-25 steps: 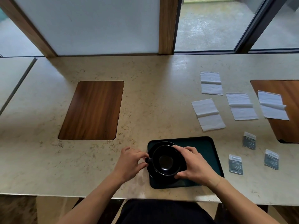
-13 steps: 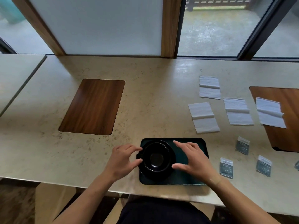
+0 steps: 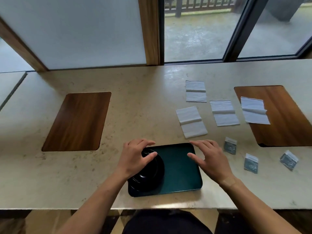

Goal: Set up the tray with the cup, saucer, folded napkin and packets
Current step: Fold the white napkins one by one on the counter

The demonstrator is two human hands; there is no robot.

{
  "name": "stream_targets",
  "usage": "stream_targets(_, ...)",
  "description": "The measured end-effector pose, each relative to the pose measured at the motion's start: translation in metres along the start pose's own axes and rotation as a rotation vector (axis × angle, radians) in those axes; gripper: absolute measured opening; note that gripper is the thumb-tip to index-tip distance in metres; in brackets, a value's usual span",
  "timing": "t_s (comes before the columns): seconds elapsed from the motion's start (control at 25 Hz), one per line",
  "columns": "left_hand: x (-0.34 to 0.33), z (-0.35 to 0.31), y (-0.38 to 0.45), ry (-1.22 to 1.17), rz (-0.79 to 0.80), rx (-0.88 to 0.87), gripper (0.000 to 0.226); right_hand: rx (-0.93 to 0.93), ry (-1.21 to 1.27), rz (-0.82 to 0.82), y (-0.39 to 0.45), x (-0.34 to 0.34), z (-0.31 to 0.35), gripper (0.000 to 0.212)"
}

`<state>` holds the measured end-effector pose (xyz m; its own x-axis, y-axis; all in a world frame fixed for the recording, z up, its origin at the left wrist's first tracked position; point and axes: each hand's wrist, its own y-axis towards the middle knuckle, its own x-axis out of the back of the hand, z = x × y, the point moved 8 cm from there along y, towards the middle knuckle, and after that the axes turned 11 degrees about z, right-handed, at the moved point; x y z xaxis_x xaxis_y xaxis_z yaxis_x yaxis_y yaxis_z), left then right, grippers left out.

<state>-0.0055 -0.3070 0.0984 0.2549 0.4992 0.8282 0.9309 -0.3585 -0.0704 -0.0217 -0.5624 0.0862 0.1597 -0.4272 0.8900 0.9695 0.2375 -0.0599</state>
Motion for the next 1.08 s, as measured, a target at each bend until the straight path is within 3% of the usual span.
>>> stream_targets(0.68, -0.021, -0.008, 0.122, 0.015, 0.017, -0.104, 0.036, -0.172, -0.020, -0.008, 0.057, 0.027, -0.048, 0.046)
stream_targets(1.08, -0.069, -0.009, 0.165, 0.069, 0.056, 0.105, 0.038, -0.056, -0.121, 0.063, 0.109, 0.019, -0.109, 0.043)
